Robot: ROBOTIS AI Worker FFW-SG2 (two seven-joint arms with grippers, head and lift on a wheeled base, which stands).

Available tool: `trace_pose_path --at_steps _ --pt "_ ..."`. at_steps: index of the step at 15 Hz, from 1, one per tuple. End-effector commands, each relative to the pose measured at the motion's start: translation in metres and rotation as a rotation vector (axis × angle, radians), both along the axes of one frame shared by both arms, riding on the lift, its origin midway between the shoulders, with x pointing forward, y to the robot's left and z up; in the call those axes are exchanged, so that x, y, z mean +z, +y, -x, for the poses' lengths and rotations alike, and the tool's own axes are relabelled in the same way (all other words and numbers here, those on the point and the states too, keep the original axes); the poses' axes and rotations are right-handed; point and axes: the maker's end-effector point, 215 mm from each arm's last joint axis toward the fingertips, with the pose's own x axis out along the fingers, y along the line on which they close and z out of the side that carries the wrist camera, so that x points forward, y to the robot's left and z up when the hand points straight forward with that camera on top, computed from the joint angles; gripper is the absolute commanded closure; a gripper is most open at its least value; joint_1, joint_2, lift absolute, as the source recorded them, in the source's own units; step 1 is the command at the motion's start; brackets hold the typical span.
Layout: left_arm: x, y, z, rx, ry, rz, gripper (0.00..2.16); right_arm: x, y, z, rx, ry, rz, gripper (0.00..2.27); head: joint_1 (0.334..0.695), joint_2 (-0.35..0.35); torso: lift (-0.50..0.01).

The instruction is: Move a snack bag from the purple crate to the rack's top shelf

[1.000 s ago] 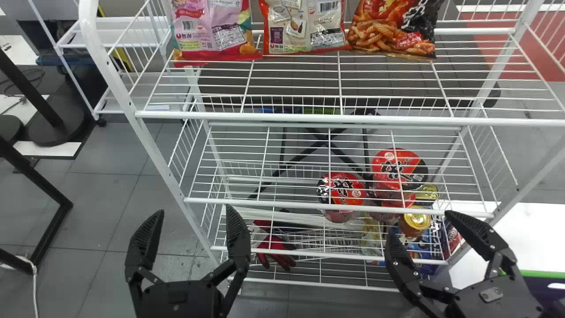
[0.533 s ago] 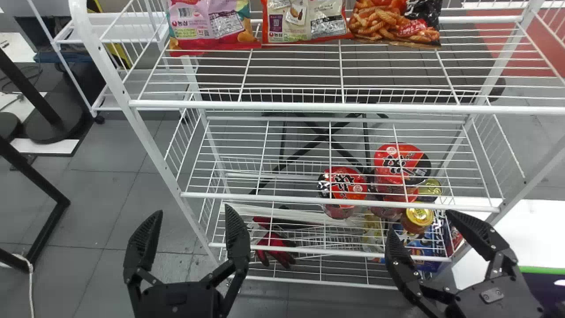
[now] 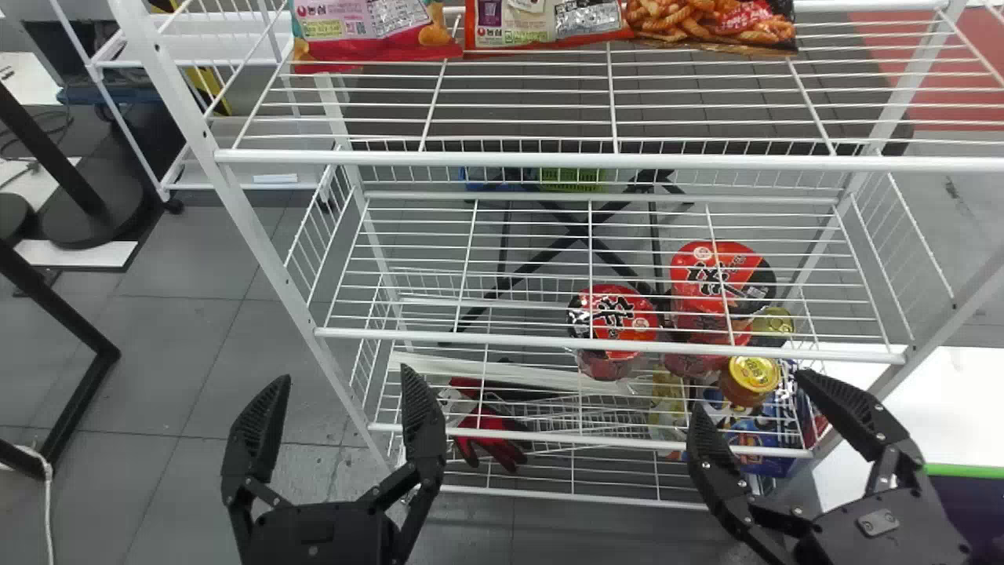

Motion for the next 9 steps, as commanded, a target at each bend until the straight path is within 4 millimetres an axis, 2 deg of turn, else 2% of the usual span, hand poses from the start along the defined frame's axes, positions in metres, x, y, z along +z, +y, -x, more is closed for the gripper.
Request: trace_pose_path --at_steps 1,9 --pt "-0.0003 0.0002 0.0000 0.000 0.000 -0.001 0.09 -0.0012 -0.0001 0.0001 0.000 0.002 0.001 0.14 0.695 0.085 -0.288" --pt "-0.0009 -0.0013 0.0009 -0.004 0.002 -0.002 0.09 0.0017 -0.0002 0.0024 0.002 0.000 0.002 0.14 0.695 0.083 -0.321"
